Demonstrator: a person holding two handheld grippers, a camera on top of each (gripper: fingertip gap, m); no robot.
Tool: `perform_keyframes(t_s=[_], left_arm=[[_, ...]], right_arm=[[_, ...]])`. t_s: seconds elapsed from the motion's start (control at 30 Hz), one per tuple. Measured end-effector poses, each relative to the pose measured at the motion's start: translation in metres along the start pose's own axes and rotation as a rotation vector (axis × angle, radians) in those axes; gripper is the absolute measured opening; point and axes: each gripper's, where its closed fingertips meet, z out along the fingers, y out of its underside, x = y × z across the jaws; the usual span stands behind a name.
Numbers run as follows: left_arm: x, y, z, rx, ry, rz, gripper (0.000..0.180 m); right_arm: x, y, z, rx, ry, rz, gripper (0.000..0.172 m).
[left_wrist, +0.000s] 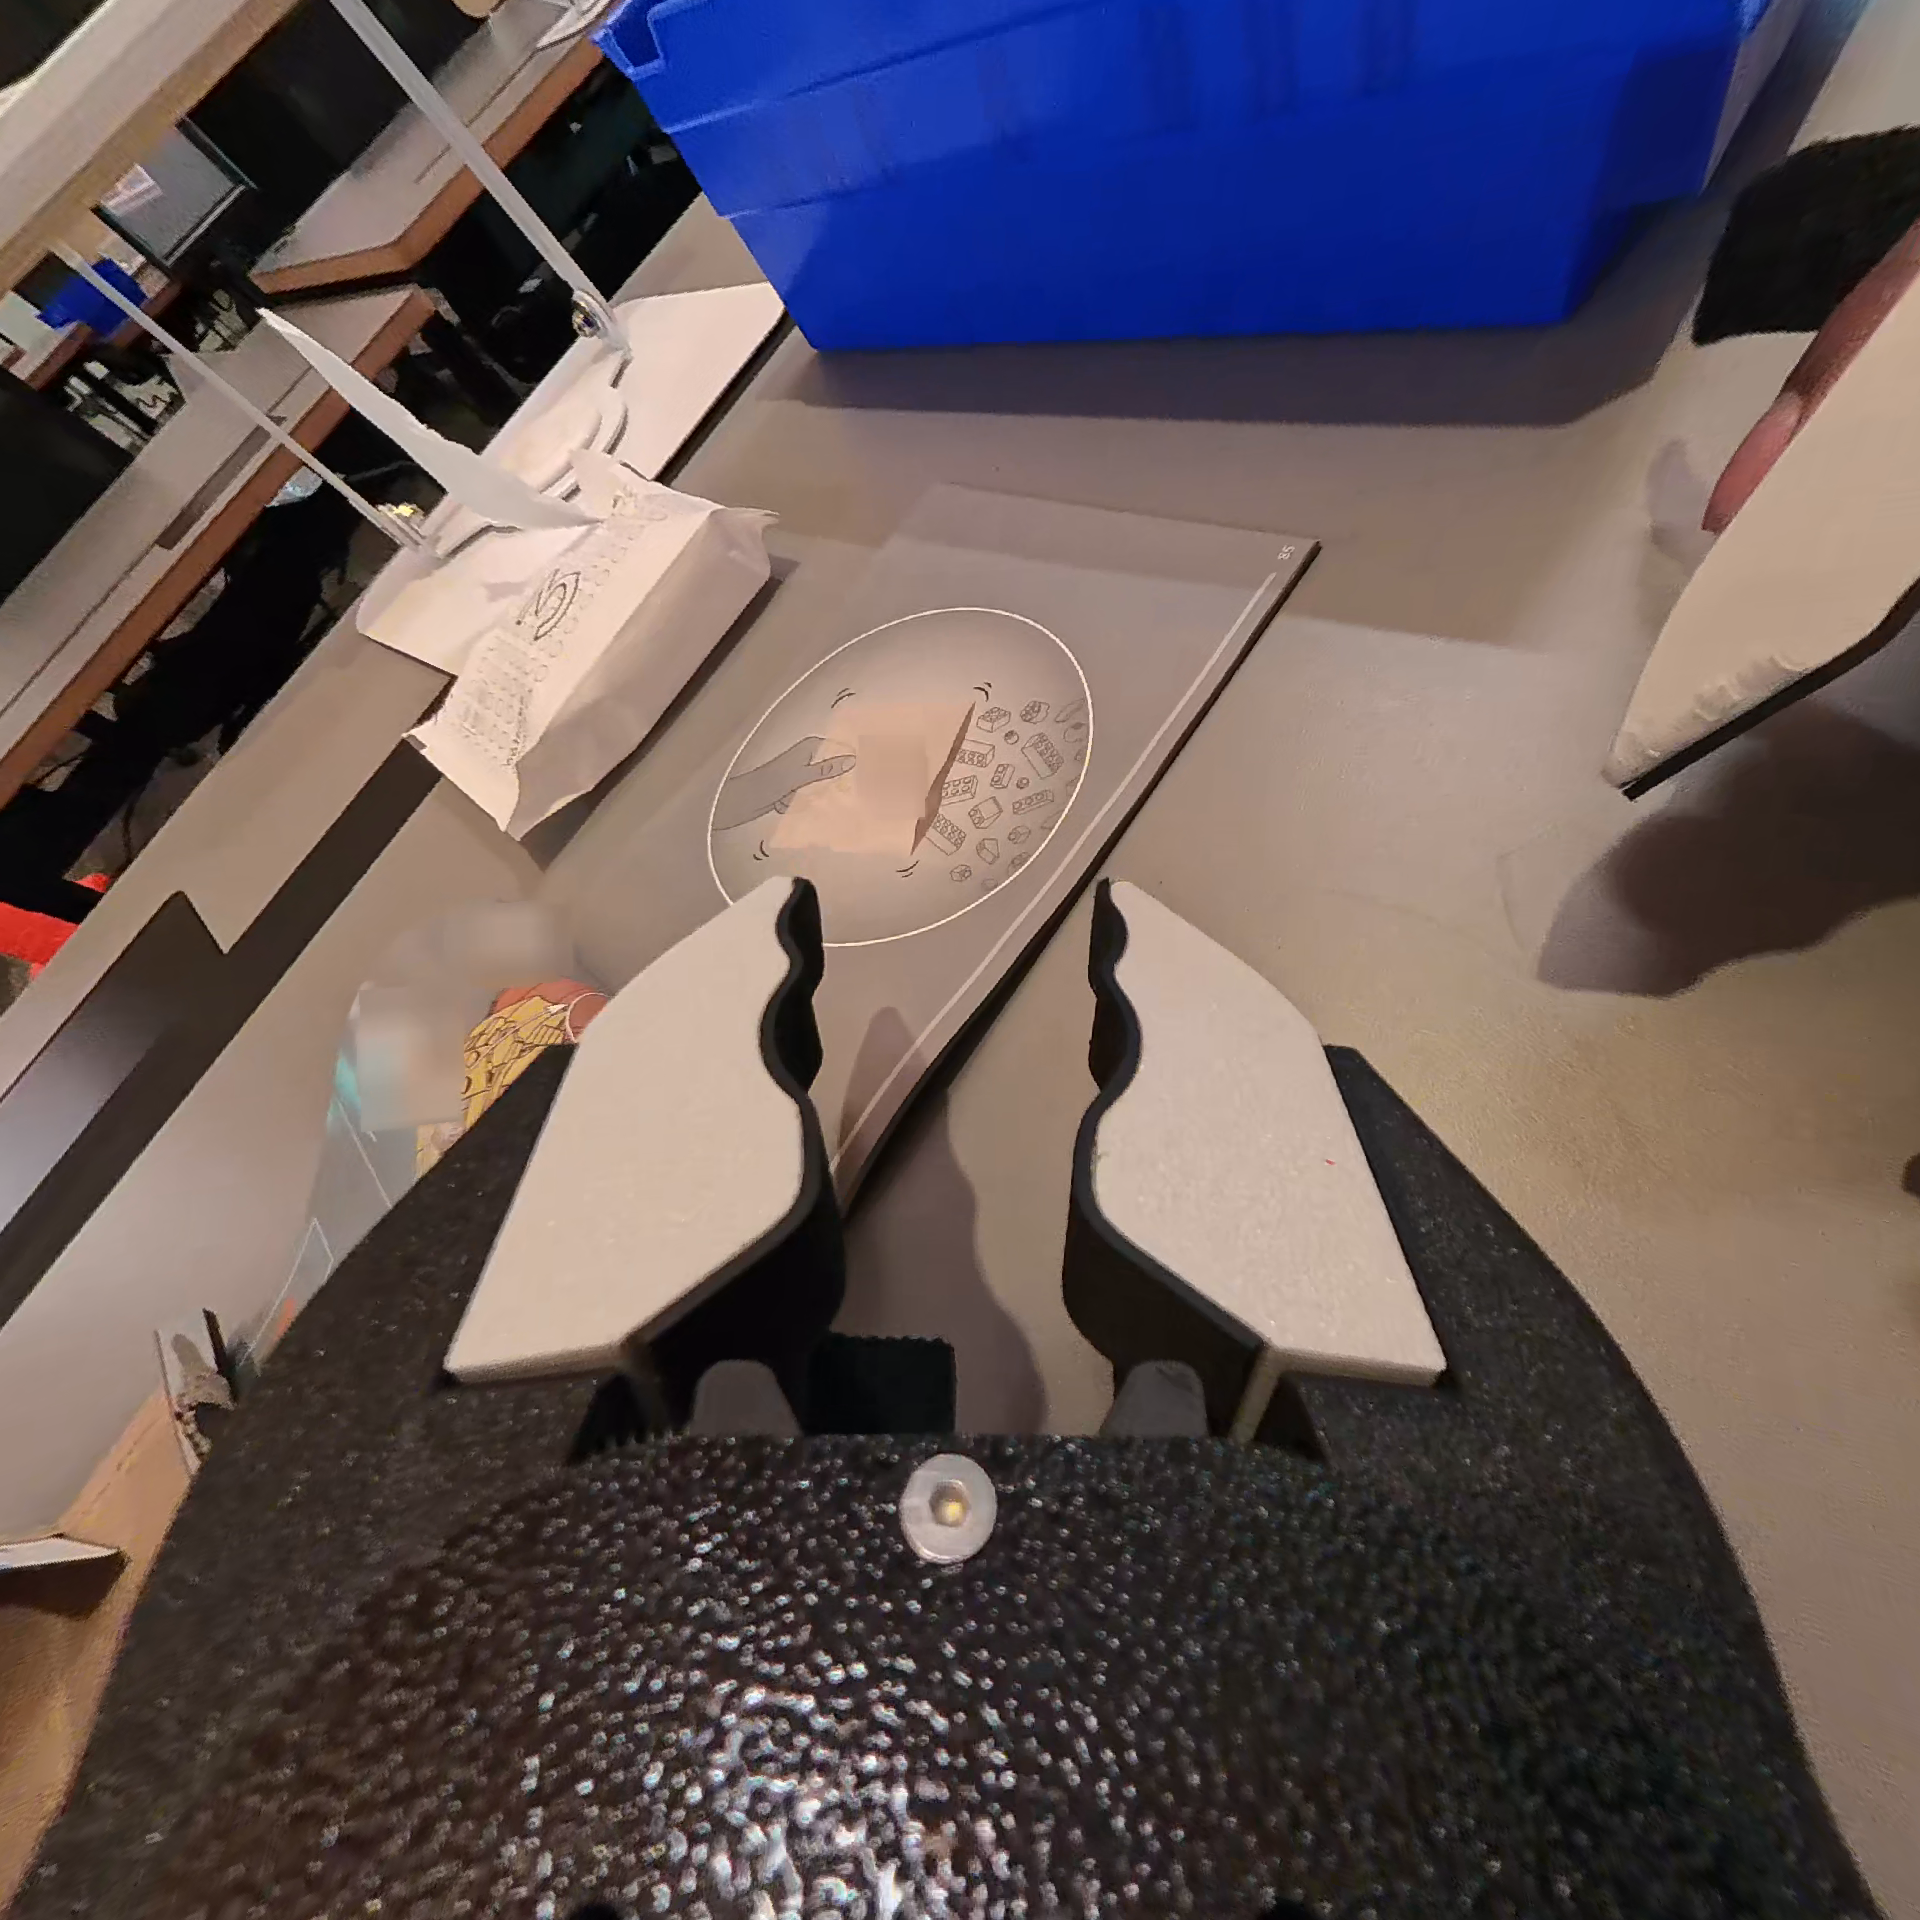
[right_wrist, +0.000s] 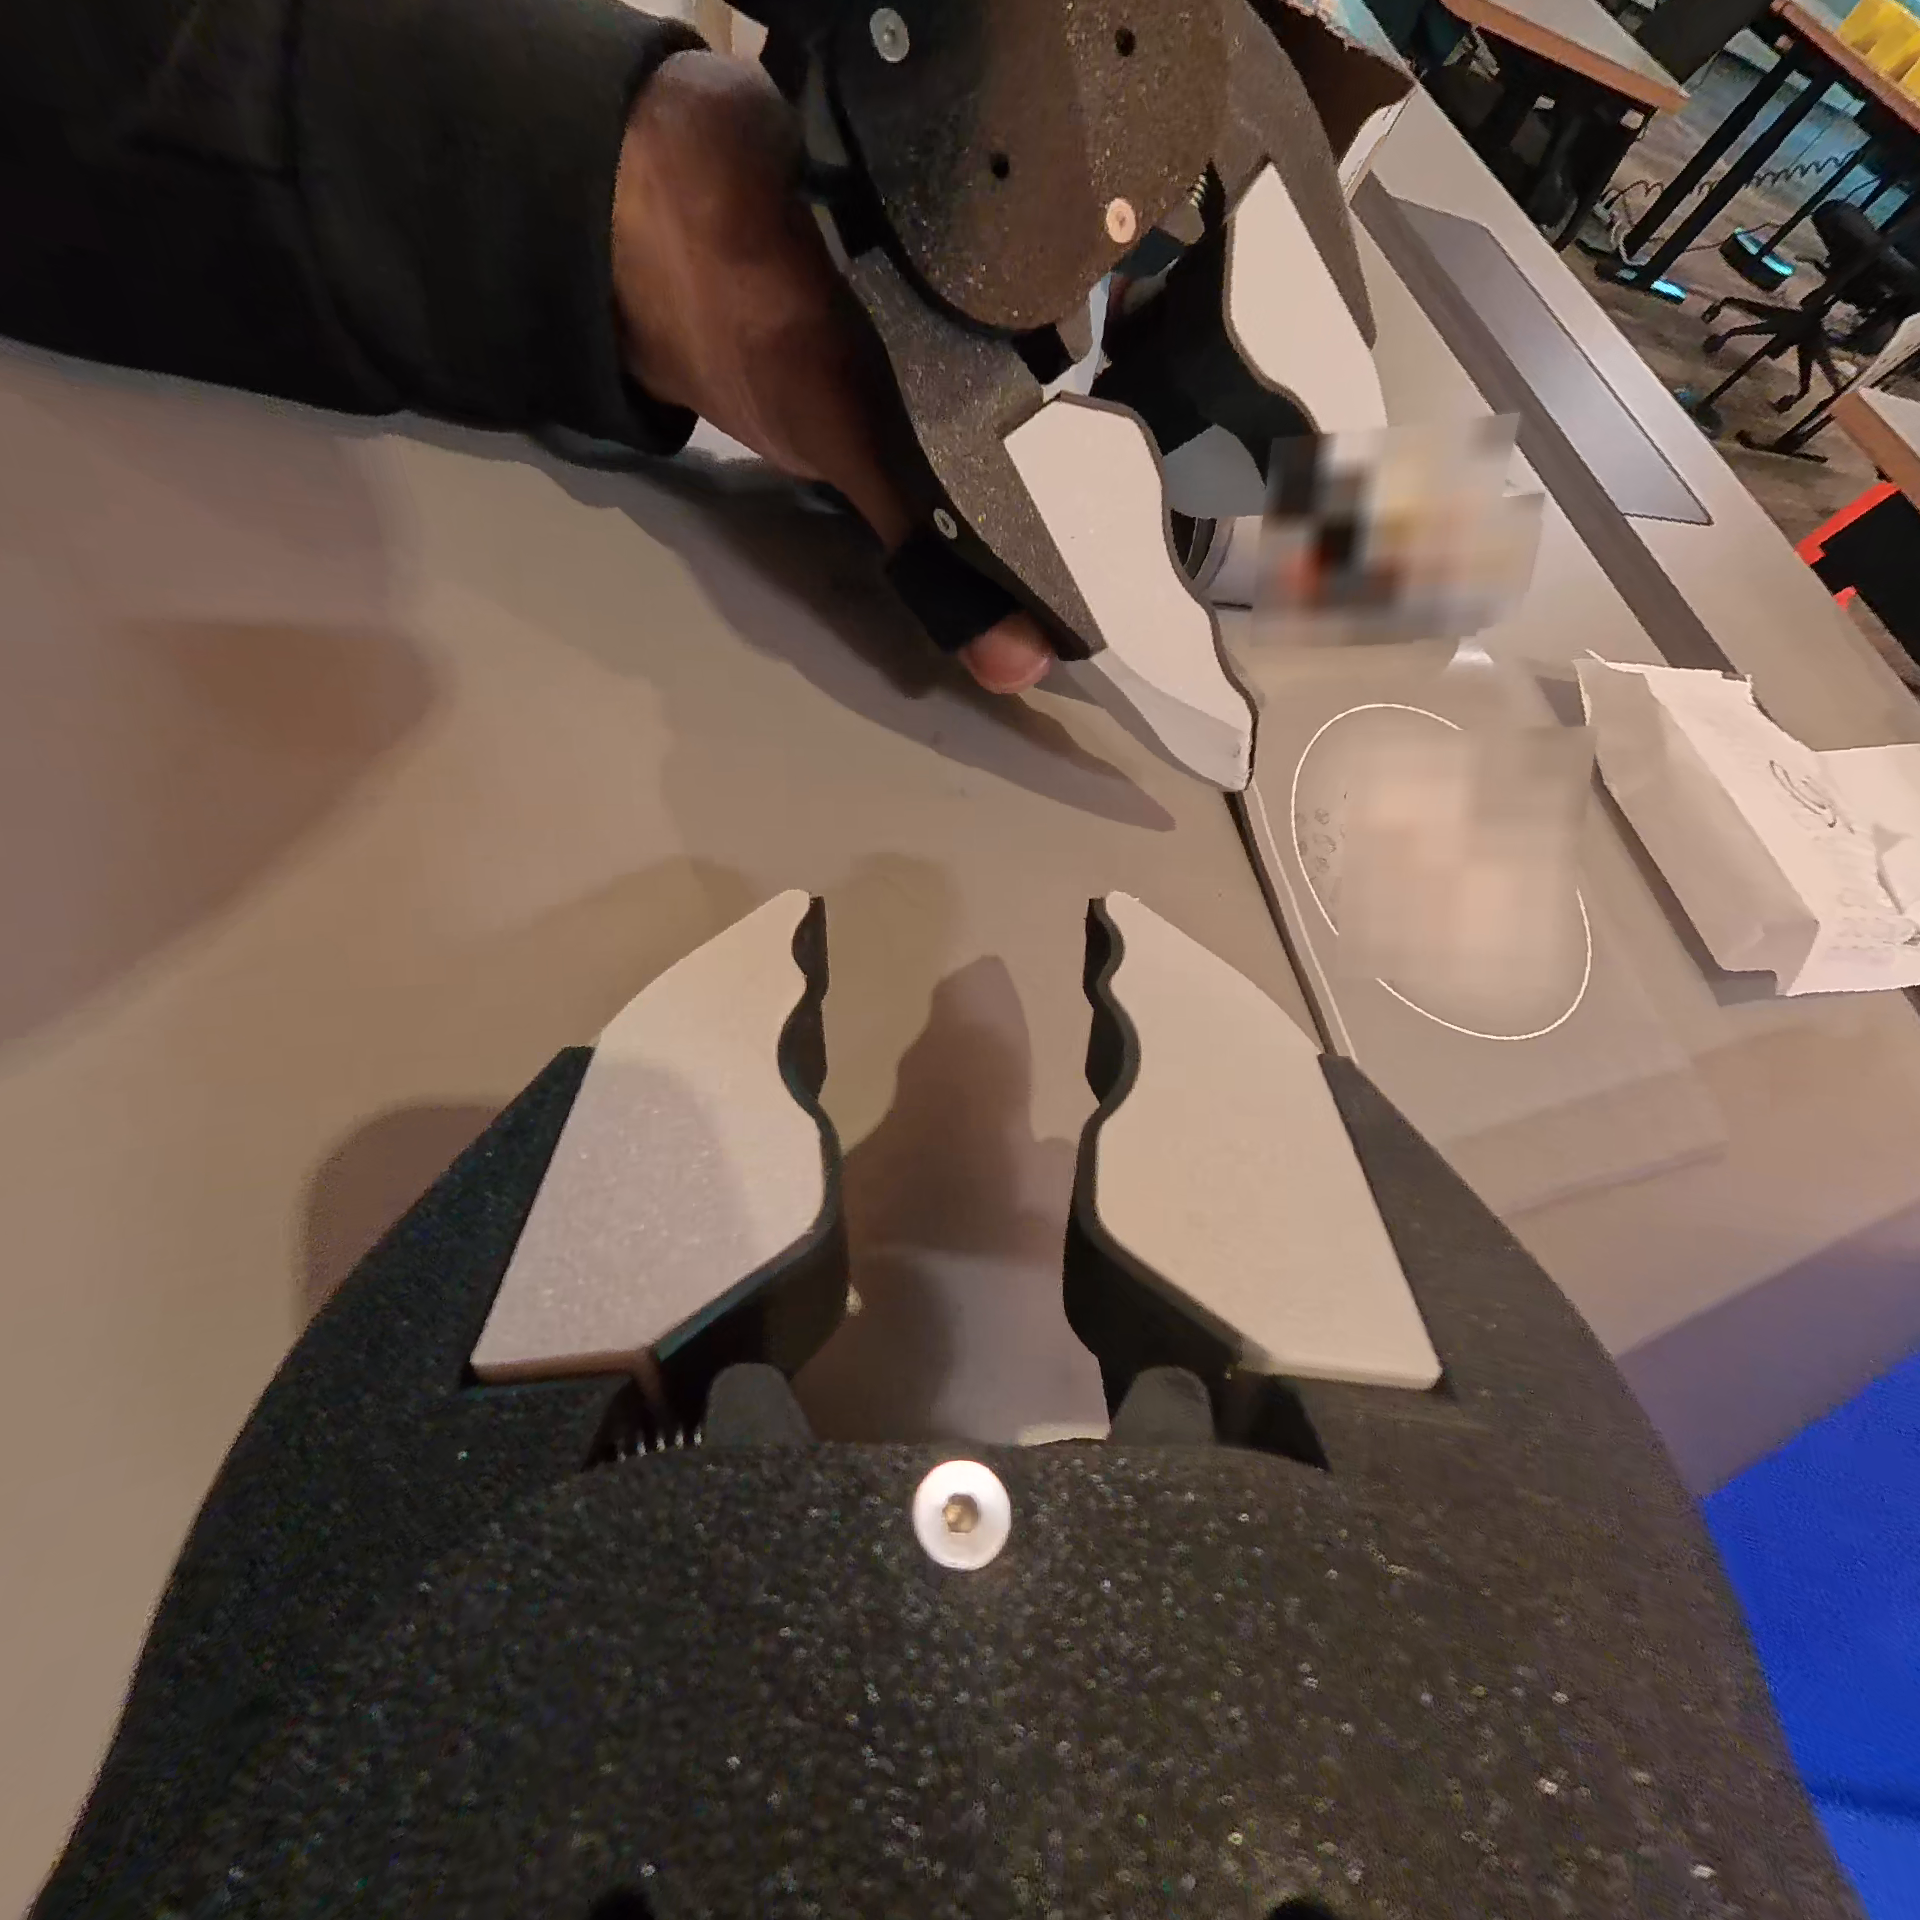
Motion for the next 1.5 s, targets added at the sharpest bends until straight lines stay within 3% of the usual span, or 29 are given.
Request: perform_keyframes(t_s=[0.37, 0.7, 1.5], left_arm=[[0.009, 0.005, 0.003, -0.04, -0.007, 0.099, 0.048], [0.01, 0.005, 0.004, -0.043, 0.001, 0.098, 0.046], [0.006, 0.006, 0.006, -0.06, -0.034, 0.09, 0.042]], right_arm=[[-0.004, 0.001, -0.001, -0.008, 0.027, -0.067, 0.047], [-0.014, 0.005, 0.001, -0.046, 0.042, -0.175, 0.047], [-0.016, 0.006, 0.001, -0.06, 0.053, -0.173, 0.044]])
